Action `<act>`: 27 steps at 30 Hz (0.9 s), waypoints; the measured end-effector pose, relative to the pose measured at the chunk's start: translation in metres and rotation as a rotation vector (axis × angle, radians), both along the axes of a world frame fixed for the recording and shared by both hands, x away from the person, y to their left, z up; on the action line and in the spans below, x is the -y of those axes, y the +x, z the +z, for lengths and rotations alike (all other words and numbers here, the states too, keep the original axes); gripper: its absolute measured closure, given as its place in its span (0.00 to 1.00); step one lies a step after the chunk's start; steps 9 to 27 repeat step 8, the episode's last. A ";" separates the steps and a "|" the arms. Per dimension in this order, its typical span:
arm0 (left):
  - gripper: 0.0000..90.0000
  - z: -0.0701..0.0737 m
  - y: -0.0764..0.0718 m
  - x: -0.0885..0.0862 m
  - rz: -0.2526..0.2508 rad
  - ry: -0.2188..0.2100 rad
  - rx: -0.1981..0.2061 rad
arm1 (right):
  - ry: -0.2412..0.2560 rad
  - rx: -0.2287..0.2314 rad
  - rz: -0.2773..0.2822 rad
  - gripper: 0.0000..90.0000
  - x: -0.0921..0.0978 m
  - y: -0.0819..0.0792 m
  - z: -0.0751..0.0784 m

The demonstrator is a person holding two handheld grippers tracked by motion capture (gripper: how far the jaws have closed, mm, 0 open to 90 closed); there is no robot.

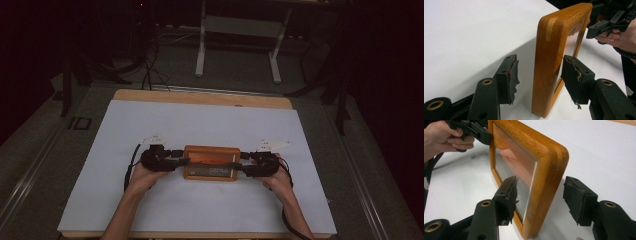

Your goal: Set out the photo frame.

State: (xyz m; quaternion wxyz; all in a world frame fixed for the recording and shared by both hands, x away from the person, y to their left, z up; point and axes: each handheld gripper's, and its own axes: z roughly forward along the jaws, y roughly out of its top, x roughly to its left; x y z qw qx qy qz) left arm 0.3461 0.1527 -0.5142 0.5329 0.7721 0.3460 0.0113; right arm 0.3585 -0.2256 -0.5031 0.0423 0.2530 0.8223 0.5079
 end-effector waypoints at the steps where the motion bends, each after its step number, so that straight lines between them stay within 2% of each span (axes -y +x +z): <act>1: 0.52 0.000 0.000 -0.001 0.000 -0.001 -0.001 | 0.000 -0.002 0.001 0.48 0.001 0.000 0.000; 8: 0.49 0.007 -0.003 -0.010 0.014 0.011 0.002 | -0.020 -0.008 0.034 0.45 0.010 -0.002 0.006; 27: 0.49 0.007 -0.003 -0.010 0.014 0.011 0.002 | -0.020 -0.008 0.034 0.45 0.010 -0.002 0.006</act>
